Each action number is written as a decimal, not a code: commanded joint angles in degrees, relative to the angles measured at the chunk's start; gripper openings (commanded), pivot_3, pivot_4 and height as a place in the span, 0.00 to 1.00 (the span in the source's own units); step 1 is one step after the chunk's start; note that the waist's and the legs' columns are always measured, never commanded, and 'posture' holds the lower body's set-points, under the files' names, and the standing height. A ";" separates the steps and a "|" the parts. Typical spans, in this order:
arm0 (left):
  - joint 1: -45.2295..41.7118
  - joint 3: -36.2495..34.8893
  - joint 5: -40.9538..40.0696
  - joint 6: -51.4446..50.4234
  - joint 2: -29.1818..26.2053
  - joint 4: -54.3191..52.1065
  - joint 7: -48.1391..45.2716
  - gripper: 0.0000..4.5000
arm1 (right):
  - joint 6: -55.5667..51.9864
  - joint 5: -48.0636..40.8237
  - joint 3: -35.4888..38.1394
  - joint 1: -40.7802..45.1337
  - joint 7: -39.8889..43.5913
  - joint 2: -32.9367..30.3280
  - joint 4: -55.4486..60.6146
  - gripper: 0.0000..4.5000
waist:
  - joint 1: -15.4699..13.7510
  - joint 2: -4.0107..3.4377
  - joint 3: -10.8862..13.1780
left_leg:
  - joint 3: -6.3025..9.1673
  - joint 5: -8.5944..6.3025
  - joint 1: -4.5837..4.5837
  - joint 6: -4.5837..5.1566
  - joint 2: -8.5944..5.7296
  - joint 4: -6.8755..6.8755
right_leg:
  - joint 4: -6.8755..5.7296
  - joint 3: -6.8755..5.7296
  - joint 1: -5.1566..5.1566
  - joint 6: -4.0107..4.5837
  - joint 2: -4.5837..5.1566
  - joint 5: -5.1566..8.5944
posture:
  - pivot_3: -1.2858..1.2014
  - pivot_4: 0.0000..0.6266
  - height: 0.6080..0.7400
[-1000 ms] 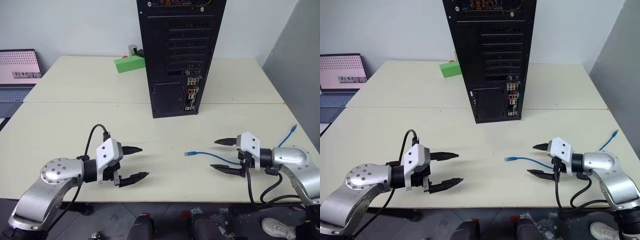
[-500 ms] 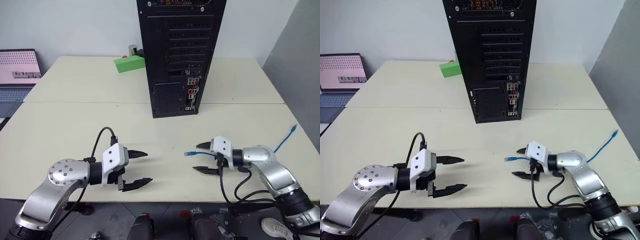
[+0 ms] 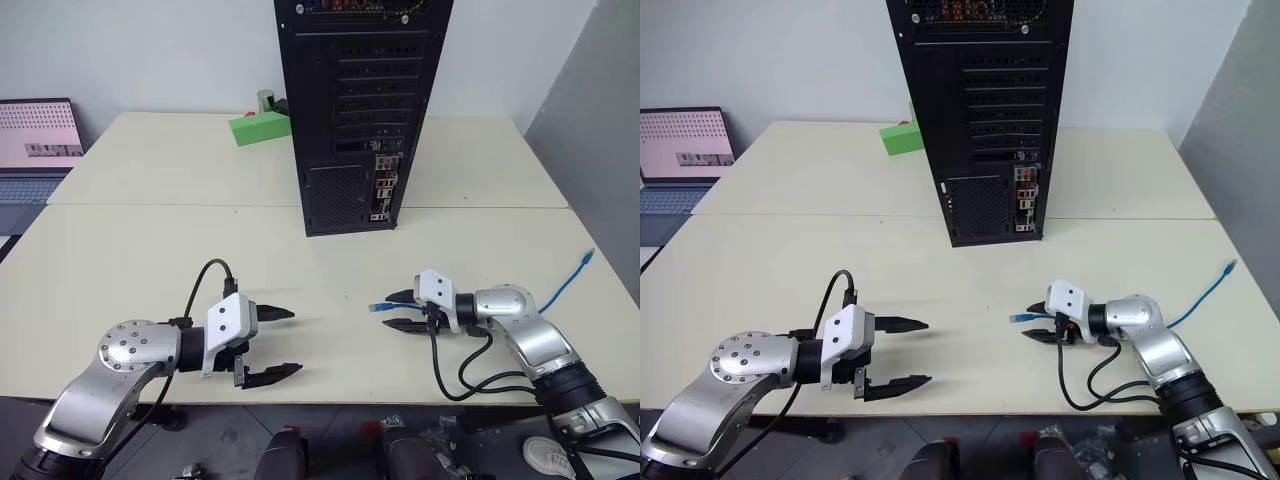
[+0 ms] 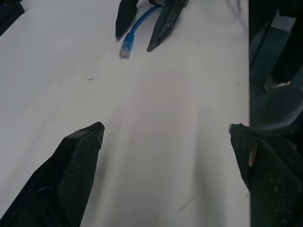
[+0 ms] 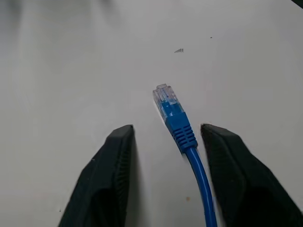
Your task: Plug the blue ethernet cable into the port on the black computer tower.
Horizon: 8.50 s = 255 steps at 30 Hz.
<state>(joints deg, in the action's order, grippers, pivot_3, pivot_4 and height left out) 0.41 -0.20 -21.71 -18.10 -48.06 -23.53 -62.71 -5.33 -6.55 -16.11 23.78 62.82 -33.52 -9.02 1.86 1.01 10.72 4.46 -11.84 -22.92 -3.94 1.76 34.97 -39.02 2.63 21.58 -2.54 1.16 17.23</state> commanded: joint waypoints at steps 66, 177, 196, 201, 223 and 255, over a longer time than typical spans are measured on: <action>-22.52 12.05 9.60 14.37 16.21 22.44 -0.23 0.06 | -16.29 -1.35 -1.09 3.54 0.20 -1.77 21.81 0.56 | -0.04 0.00 0.00 | 0.09 0.00 -0.03 0.00 -0.03 0.02 | 0.00 -0.08 -0.02 -0.01 -0.01 0.00 | 0.52 0.24 1.00; -26.89 3.95 6.40 -8.76 26.99 9.46 37.26 0.99 | -32.94 -2.96 14.83 13.41 -66.81 37.09 19.99 0.00 | 0.08 0.00 0.00 | 0.09 0.01 -0.14 -0.01 -0.03 -0.08 | -0.04 -0.05 0.18 0.01 -0.02 -0.01 | 0.52 0.24 1.00; -26.43 4.19 7.13 -7.99 26.55 9.44 36.71 0.99 | -29.51 -0.69 14.93 14.15 -65.76 36.31 15.14 0.00 | 0.08 0.00 0.00 | 0.09 0.01 -0.14 -0.01 -0.03 -0.08 | -0.04 -0.04 0.19 0.01 -0.02 -0.01 | 0.52 0.24 1.00; -26.33 4.16 7.25 -7.85 26.62 9.46 36.67 0.99 | -28.77 -0.01 14.89 14.21 -65.92 35.93 13.99 0.00 | 0.08 0.00 0.00 | 0.09 0.01 -0.15 -0.01 -0.03 -0.09 | -0.03 -0.05 0.19 0.01 -0.02 -0.01 | 0.52 0.24 1.00; -25.90 4.39 7.50 -7.76 26.69 8.99 36.39 0.99 | -27.02 2.07 15.42 13.89 -67.71 36.53 12.83 0.00 | 0.11 0.00 0.01 | 0.08 0.01 -0.15 -0.01 -0.03 -0.10 | -0.03 -0.04 0.21 0.00 -0.02 -0.01 | 0.52 0.24 1.00; -25.97 3.20 7.14 -9.32 25.82 7.37 35.37 0.99 | -24.53 6.15 11.70 15.03 -72.47 43.07 9.70 0.00 | 0.38 0.00 0.01 | 0.09 0.01 -0.14 -0.01 -0.02 -0.11 | -0.03 -0.04 0.21 0.00 -0.02 -0.01 | 0.52 0.24 1.00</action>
<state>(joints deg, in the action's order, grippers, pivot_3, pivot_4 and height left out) -25.07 4.43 -14.13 -27.30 -21.64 -13.09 -27.04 -30.92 -1.06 -3.17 36.84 -9.12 7.56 0.60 2.24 1.00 10.73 4.55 -11.83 -23.06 -3.95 1.74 34.85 -39.05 2.60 21.80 -2.54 1.13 17.23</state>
